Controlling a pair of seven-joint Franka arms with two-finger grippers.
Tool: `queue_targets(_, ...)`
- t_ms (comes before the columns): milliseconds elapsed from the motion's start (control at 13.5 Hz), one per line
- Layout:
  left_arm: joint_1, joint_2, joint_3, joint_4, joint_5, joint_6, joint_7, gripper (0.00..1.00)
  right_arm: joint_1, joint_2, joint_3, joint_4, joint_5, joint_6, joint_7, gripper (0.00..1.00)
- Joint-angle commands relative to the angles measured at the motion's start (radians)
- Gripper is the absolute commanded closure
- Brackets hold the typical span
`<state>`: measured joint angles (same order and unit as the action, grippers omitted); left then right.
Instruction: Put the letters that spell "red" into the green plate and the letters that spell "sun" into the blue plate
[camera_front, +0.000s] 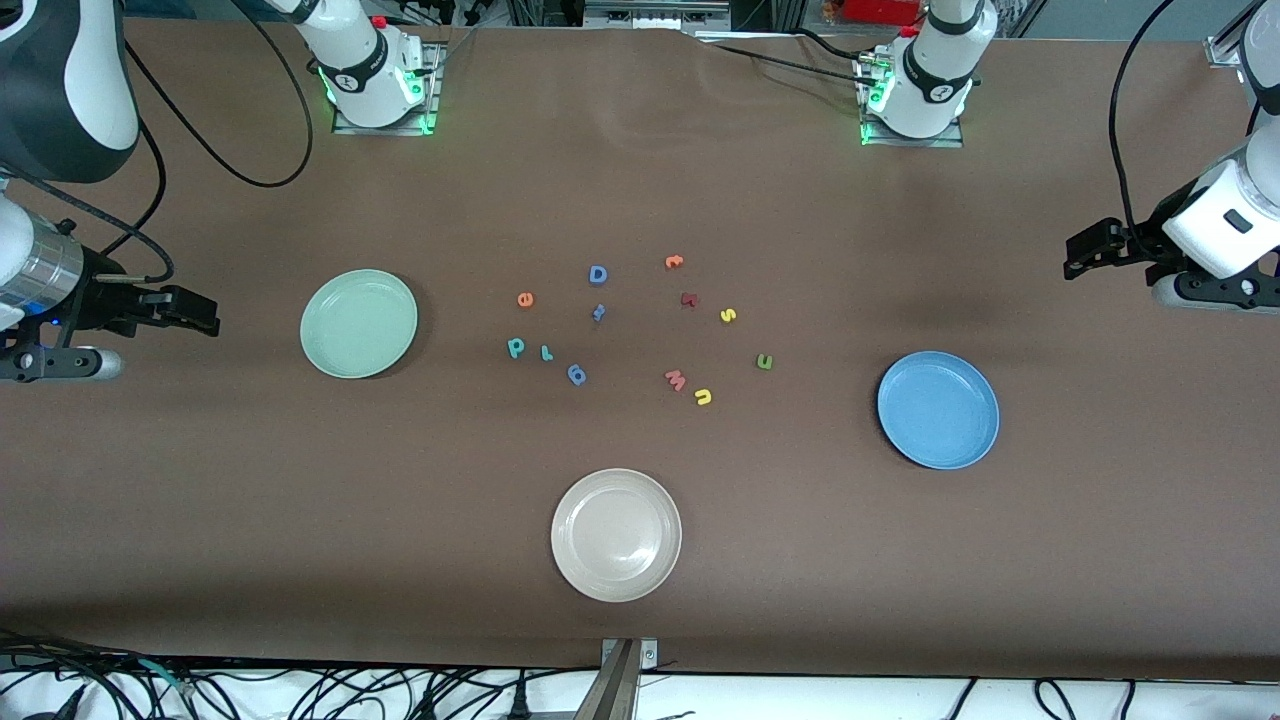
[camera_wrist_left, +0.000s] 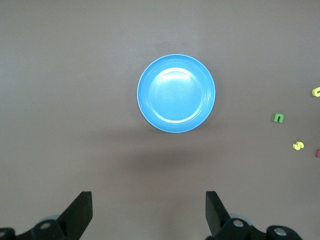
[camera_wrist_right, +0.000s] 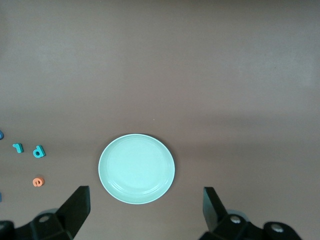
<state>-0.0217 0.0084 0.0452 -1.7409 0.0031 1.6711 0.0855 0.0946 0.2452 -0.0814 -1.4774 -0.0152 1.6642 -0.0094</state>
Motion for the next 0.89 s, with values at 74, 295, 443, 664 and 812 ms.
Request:
queue_targets(74, 0.009, -0.011, -0.011, -0.02, 0.035, 0.021, 0.017, 0.0, 0.001, 0.011, 0.0, 0.031, 0.0, -0.024, -0.006, 0.0)
queue_targets(295, 0.009, -0.01, -0.011, -0.025, 0.035, 0.025, 0.017, 0.0, 0.001, 0.012, 0.0, 0.031, 0.0, -0.023, -0.006, 0.0)
queue_targets(443, 0.009, -0.01, -0.011, -0.028, 0.035, 0.03, 0.017, 0.0, -0.001, 0.011, 0.0, 0.031, 0.0, -0.023, -0.006, 0.0)
queue_targets(664, 0.009, -0.01, -0.011, -0.029, 0.035, 0.032, 0.017, 0.0, -0.001, 0.011, 0.0, 0.031, -0.006, -0.023, -0.009, 0.0)
queue_targets(812, 0.009, -0.01, -0.011, -0.031, 0.035, 0.033, 0.017, 0.0, -0.001, 0.012, 0.0, 0.031, -0.008, -0.023, -0.007, 0.0)
